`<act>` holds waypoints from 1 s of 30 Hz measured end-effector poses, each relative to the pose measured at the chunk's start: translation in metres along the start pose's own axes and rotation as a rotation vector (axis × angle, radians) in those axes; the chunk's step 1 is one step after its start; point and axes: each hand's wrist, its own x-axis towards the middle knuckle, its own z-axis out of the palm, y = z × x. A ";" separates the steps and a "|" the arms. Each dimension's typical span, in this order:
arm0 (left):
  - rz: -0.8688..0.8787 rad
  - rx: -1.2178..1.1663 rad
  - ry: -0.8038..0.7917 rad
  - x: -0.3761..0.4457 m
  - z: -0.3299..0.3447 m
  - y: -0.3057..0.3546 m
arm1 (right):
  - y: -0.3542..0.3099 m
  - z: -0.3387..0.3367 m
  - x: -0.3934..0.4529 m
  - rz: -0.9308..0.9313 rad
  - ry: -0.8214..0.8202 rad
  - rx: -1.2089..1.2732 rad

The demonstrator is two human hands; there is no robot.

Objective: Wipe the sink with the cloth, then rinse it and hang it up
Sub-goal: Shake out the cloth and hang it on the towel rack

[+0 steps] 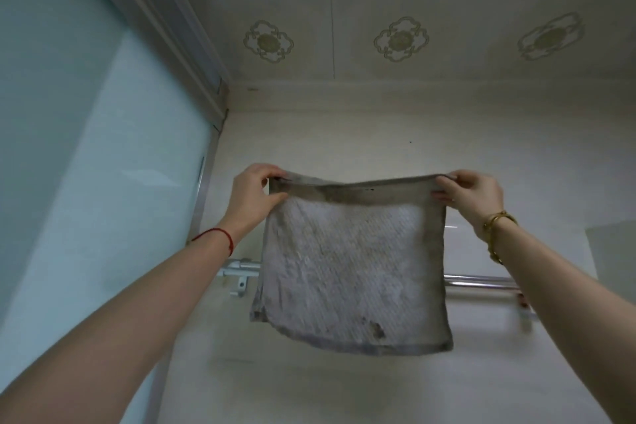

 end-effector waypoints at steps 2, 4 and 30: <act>0.027 0.020 0.021 -0.004 -0.003 0.001 | -0.005 -0.001 -0.004 0.009 0.005 0.023; -0.001 -0.012 0.032 -0.002 -0.005 0.004 | -0.011 -0.002 -0.005 0.010 0.023 0.042; -0.064 -0.194 0.193 0.108 0.056 -0.020 | 0.006 0.017 0.094 -0.127 0.217 0.024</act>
